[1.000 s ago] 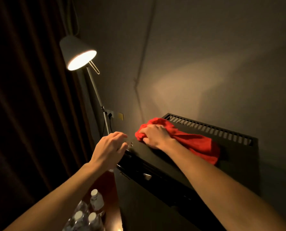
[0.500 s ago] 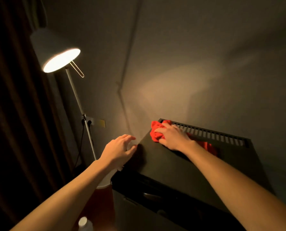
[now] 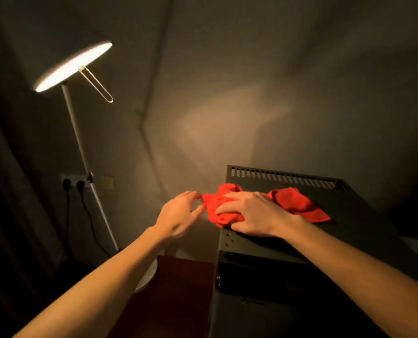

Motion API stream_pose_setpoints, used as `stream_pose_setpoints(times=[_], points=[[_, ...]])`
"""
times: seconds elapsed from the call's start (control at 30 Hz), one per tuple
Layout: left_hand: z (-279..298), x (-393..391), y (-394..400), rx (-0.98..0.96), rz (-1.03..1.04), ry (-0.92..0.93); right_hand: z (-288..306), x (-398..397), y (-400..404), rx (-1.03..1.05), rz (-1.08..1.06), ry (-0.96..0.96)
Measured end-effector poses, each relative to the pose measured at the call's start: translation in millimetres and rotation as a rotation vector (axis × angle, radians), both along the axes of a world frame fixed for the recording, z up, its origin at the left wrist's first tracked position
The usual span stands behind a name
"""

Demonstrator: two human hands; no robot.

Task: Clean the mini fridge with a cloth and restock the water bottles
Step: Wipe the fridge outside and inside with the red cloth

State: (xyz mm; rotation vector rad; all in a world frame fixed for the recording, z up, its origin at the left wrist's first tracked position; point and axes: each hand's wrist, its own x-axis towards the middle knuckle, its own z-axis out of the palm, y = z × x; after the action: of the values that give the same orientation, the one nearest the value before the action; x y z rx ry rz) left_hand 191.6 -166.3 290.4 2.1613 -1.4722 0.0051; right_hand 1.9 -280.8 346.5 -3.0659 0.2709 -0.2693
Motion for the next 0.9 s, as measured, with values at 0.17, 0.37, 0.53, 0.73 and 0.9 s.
stream_pose_setpoints(times=[0.17, 0.37, 0.53, 0.73, 0.9], points=[[0, -17, -18, -0.045, -0.116, 0.003, -7, -45, -43, 0.03, -0.337, -0.001], [-9, -23, -17, -0.043, -0.148, 0.003, -11, -55, -113, 0.049, -0.594, -0.04], [-14, -13, -19, -0.015, -0.103, -0.02, 0, -9, -83, 0.034, -0.436, -0.028], [-3, -15, -39, -0.052, -0.028, -0.021, -2, -2, -35, 0.086, -0.074, -0.037], [-8, -23, -48, -0.077, 0.059, -0.013, -2, -46, -79, 0.072, -0.073, 0.023]])
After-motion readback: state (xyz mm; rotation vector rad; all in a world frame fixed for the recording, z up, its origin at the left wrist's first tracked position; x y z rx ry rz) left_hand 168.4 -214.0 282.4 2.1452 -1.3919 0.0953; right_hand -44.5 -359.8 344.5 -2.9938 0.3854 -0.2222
